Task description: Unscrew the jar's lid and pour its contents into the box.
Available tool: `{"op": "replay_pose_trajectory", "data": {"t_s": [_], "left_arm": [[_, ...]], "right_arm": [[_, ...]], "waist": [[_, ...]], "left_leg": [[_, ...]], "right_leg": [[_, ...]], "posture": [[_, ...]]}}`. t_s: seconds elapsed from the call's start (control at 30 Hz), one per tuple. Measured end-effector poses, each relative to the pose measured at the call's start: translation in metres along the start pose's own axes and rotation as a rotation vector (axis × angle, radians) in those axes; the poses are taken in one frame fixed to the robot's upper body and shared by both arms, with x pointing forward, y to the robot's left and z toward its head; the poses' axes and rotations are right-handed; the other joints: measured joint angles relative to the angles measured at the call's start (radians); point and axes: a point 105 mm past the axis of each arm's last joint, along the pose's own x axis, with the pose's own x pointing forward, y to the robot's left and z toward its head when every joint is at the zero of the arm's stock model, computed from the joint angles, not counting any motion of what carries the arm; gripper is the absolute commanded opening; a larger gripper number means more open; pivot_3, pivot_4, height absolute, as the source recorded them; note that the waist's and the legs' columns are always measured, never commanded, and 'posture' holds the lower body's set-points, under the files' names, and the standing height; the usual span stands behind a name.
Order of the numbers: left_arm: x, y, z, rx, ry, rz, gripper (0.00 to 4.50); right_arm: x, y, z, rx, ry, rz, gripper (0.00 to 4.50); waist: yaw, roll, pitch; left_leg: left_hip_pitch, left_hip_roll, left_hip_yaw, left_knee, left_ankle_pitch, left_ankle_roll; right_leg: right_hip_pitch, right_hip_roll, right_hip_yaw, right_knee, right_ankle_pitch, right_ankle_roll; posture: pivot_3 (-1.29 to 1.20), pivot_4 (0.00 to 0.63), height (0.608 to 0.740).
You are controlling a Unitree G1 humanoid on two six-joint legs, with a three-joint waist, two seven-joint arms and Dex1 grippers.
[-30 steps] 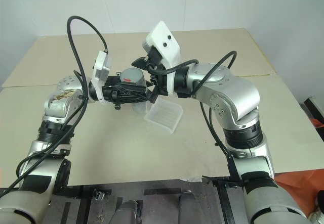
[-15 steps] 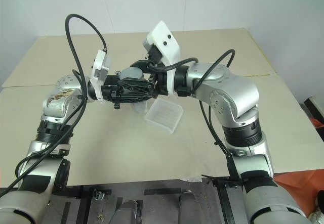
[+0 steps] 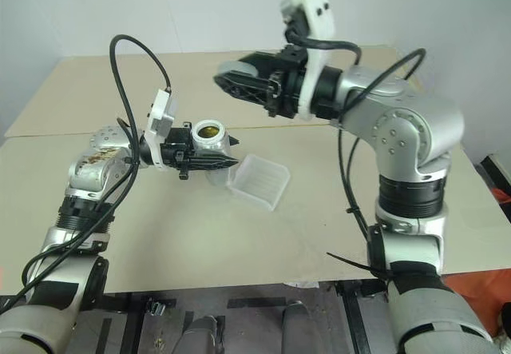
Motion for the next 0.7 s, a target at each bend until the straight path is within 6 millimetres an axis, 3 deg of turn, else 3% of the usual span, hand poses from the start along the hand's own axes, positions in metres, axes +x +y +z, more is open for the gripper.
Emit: {"op": "replay_pose_trajectory", "data": {"t_s": [0.13, 0.37, 0.4, 0.43, 0.57, 0.7], "left_arm": [[-0.013, 0.009, 0.003, 0.006, -0.002, 0.078, 1.94], [-0.019, 0.019, 0.003, 0.031, 0.01, 0.179, 1.94], [-0.02, 0.021, 0.003, 0.041, 0.014, 0.195, 1.94], [-0.02, 0.023, 0.002, 0.047, 0.019, 0.211, 1.94], [-0.018, 0.027, 0.0, 0.082, 0.036, 0.255, 1.94], [-0.015, 0.028, -0.008, 0.135, 0.084, 0.277, 1.94]], "right_arm": [[-0.035, -0.03, -0.068, 0.025, 0.165, -0.194, 2.75], [-0.081, -0.038, -0.156, 0.061, 0.377, -0.376, 2.75], [-0.085, -0.038, -0.165, 0.063, 0.393, -0.393, 2.75], [-0.088, -0.038, -0.174, 0.077, 0.407, -0.408, 3.49], [-0.09, -0.03, -0.196, 0.113, 0.444, -0.415, 4.44], [-0.091, -0.026, -0.194, 0.105, 0.441, -0.396, 4.44]], "waist": [[0.003, 0.0, 0.0], [-0.004, 0.0, 0.0], [-0.004, 0.0, 0.0], [-0.004, 0.0, 0.0], [-0.004, 0.0, 0.0], [0.0, 0.0, 0.0]], "left_leg": [[-0.001, 0.0, 0.0, 0.0, 0.0, 0.001], [0.001, 0.0, 0.001, 0.0, 0.0, 0.001], [0.001, 0.0, 0.001, 0.0, 0.0, 0.001], [0.001, 0.0, 0.001, 0.0, 0.0, 0.001], [0.001, 0.0, 0.001, 0.0, 0.0, 0.001], [0.001, 0.0, 0.001, 0.0, 0.0, 0.001]], "right_leg": [[-0.001, 0.0, 0.0, 0.0, 0.0, 0.0], [0.0, 0.0, 0.001, 0.001, 0.0, 0.0], [0.0, 0.0, 0.001, 0.0, 0.0, 0.0], [0.0, 0.0, 0.001, 0.0, 0.0, 0.0], [0.001, 0.0, 0.001, -0.007, 0.0, 0.0], [0.001, 0.0, 0.001, -0.007, 0.0, 0.0]], "posture": [[0.0, 0.15, 0.74], [0.0, 0.15, 0.74], [0.0, 0.15, 0.74], [0.0, 0.15, 0.74], [0.0, 0.15, 0.74], [0.0, 0.15, 0.74]]}}
